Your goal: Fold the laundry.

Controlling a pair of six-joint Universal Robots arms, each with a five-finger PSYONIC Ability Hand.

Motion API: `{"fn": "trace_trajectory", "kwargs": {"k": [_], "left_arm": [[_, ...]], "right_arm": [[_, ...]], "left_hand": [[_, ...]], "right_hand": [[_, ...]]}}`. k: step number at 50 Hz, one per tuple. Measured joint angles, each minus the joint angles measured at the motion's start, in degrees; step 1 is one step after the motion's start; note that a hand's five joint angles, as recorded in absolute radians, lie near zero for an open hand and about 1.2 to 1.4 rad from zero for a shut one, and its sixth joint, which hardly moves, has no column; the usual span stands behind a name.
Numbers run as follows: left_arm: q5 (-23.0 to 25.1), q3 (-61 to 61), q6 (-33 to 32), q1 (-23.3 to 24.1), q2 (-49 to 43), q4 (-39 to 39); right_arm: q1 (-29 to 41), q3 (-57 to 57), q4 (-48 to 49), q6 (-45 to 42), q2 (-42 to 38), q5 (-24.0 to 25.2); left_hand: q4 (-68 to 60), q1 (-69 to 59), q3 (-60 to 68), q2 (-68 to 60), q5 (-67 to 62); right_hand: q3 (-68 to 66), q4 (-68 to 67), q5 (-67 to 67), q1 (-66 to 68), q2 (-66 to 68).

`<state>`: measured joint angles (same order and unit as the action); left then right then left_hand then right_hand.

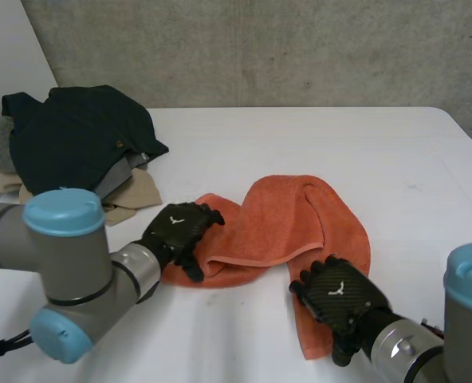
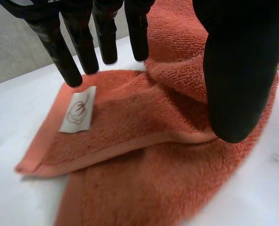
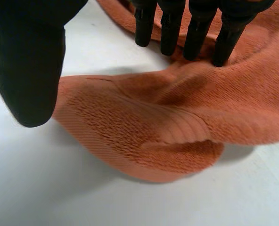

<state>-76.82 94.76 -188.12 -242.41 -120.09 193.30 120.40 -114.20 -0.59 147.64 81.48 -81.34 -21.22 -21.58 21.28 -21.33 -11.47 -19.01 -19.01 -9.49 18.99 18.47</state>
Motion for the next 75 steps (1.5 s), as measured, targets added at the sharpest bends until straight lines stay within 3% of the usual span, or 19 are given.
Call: {"fn": "trace_trajectory", "kwargs": {"k": [5, 7, 11, 14, 17, 22, 27, 32, 41, 45, 50, 59, 70, 71, 75], "left_arm": [[-0.57, -4.04, 0.24, 1.60, -4.02, 0.10], [-1.23, -5.87, 0.26, 2.41, -5.74, 0.14], [-2.79, -8.12, 0.29, 3.43, -7.51, 0.33], [-4.75, -9.47, 0.36, 3.91, -8.14, 0.89], [-7.32, -10.22, 0.40, 4.02, -7.50, 1.71], [-10.06, -10.36, 0.44, 3.71, -2.74, 2.26], [-11.01, -9.87, 0.31, 2.41, 5.67, 2.15], [-10.81, -9.39, -0.10, 0.24, 11.64, 0.64], [-10.27, -7.86, -0.51, -2.86, 12.93, -3.90], [-9.66, -6.22, -0.48, -2.75, 8.97, -4.27], [-7.42, -5.25, -0.32, -1.54, 4.36, -4.18], [-3.87, -4.97, -0.04, 2.33, 0.22, -4.16], [-4.57, -8.71, -0.27, 5.50, -6.09, -4.32], [-5.05, -9.88, -0.30, 5.71, -7.39, -4.31], [-6.88, -12.42, -0.30, 5.81, -9.28, -4.19]], "right_arm": [[1.73, -1.48, 3.87, -1.31, -1.83, -0.33], [2.24, -1.93, 5.53, -1.94, -3.12, -0.64], [2.59, -2.33, 7.99, -2.72, -5.21, -1.46], [2.57, -2.45, 10.56, -3.45, -6.89, -2.54], [2.18, -2.77, 14.69, -4.41, -7.77, -4.71], [1.39, -3.36, 21.17, -5.45, -4.41, -8.52], [-0.68, -2.45, 24.67, -6.89, 4.67, -11.68], [-5.85, 1.45, 17.89, -7.84, 9.91, -11.19], [-17.03, 10.13, -1.21, -7.60, 10.70, -4.48], [-19.41, 11.27, -3.01, -7.29, 9.03, -1.16], [-19.72, 11.09, -0.49, -7.13, 5.37, -0.29], [-19.85, 9.98, 4.78, -7.05, 2.52, -1.61], [-20.03, 9.61, 7.06, -7.04, 2.12, -2.30], [-20.03, 9.65, 7.21, -7.06, 1.92, -2.31], [-20.03, 10.14, 7.24, -7.35, 1.55, -2.39]], "left_hand": [[-10.66, -11.36, 10.41, -10.82, -10.28], [-24.31, -25.56, 24.11, -24.21, -23.48], [-40.11, -39.42, 39.76, -40.01, -39.13], [-47.00, -44.63, 46.46, -46.73, -45.69], [-47.33, -44.64, 46.75, -47.00, -45.75], [-47.33, -44.64, 46.75, -47.01, -45.75], [-47.35, -44.64, 46.75, -47.07, -45.75], [-47.35, -44.64, 46.75, -47.09, -45.75], [-46.34, -44.25, 45.93, -46.15, -45.22], [-17.55, -14.26, 17.83, -17.48, -17.45], [-9.92, -9.45, 10.73, -10.31, -9.35], [-9.90, -9.45, 10.73, -10.20, -9.33], [-11.04, -11.00, 11.76, -11.43, -10.76], [-30.37, -31.35, 30.32, -31.50, -29.79], [-45.59, -40.45, 45.12, -45.69, -44.07]], "right_hand": [[-0.02, -0.03, 0.02, 0.01, 0.00], [-0.06, -0.03, -0.20, 0.02, 0.00], [-4.12, -4.11, -3.69, 4.06, 4.01], [-24.59, -24.44, -22.71, 21.40, 25.44], [-46.13, -46.15, -45.59, 25.55, 46.82], [-48.83, -49.29, -48.62, 25.55, 48.70], [-48.90, -49.38, -48.91, 25.55, 48.73], [-48.90, -49.40, -48.92, 25.55, 48.73], [-49.12, -49.58, -48.92, 25.55, 48.79], [-49.12, -49.59, -48.92, 25.55, 48.79], [-49.12, -49.59, -48.93, 25.55, 48.79], [-49.12, -49.60, -48.97, 25.55, 48.79], [-49.12, -49.61, -48.97, 25.55, 48.79], [-49.12, -49.61, -48.97, 25.55, 48.79], [-49.12, -49.61, -48.97, 25.55, 48.79]]}}
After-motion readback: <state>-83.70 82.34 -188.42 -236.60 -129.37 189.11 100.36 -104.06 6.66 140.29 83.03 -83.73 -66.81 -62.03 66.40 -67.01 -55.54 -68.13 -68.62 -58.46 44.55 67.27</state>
